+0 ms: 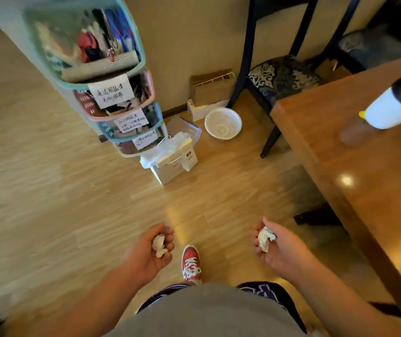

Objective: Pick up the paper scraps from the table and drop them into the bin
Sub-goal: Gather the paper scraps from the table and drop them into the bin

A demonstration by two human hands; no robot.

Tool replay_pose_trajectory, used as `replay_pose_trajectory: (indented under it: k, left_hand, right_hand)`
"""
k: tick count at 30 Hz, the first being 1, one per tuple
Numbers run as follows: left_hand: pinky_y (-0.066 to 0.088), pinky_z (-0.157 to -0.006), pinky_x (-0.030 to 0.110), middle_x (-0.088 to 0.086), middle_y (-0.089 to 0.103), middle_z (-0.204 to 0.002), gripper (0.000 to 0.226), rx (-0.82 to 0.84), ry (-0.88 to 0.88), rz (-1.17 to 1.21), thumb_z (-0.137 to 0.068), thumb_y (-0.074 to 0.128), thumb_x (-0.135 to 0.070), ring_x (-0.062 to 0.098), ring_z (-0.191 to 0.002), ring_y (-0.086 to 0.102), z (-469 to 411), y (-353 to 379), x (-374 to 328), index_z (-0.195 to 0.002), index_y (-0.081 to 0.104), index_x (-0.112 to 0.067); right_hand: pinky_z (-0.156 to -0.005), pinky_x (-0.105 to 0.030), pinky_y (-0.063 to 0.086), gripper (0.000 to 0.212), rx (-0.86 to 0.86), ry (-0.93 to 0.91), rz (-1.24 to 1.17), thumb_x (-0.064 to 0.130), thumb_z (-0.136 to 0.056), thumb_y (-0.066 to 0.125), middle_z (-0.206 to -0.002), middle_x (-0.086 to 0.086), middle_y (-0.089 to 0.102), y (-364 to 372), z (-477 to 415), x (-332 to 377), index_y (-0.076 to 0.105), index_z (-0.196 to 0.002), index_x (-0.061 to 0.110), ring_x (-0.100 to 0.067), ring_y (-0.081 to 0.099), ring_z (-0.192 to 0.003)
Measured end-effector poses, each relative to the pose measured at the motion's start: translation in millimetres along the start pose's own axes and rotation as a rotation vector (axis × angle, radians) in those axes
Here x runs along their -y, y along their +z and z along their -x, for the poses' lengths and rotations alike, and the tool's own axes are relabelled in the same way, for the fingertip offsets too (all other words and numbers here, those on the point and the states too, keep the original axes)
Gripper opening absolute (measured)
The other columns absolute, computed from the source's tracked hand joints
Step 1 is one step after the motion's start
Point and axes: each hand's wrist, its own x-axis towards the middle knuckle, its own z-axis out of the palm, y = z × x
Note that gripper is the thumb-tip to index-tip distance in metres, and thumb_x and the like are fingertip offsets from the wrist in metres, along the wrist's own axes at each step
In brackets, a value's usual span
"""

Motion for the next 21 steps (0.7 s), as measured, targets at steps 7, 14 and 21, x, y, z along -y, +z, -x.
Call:
replay_pose_trajectory:
  k: [7,14,21]
  left_hand:
    - [0.045,-0.039,0.019,0.001,0.059,-0.062,0.028,0.173,-0.096,-0.274,-0.091,0.056,-0.028,0.010,-0.048,0.056,-65.3,133.4,-60.8,-0.070,0.068,-0.012]
    - [0.042,-0.038,0.019,0.001,0.057,-0.062,0.032,0.300,-0.081,-0.419,-0.091,0.054,-0.030,0.010,-0.049,0.055,-109.8,286.4,-67.8,-0.070,0.067,-0.011]
    - [0.043,-0.039,0.019,0.001,0.058,-0.063,0.033,0.265,-0.095,-0.471,-0.089,0.056,-0.030,0.010,-0.049,0.056,-142.7,372.2,-64.6,-0.066,0.071,-0.013]
  right_hand:
    - [-0.052,-0.026,0.041,0.025,-0.113,-0.064,-0.300,0.029,-0.097,0.049,-0.069,-0.005,0.057,-65.2,-0.3,38.6,0.060,-0.086,0.009,-0.016,0.051,-0.062]
    - [-0.054,-0.027,0.039,0.027,-0.187,-0.066,-0.495,0.028,-0.097,0.049,-0.065,-0.005,0.056,-135.5,-14.9,81.3,0.060,-0.083,0.007,-0.017,0.049,-0.059]
    - [-0.055,-0.027,0.037,0.029,-0.150,-0.066,-0.475,0.028,-0.097,0.049,-0.061,-0.005,0.056,-173.5,-46.7,172.4,0.060,-0.081,0.007,-0.017,0.050,-0.056]
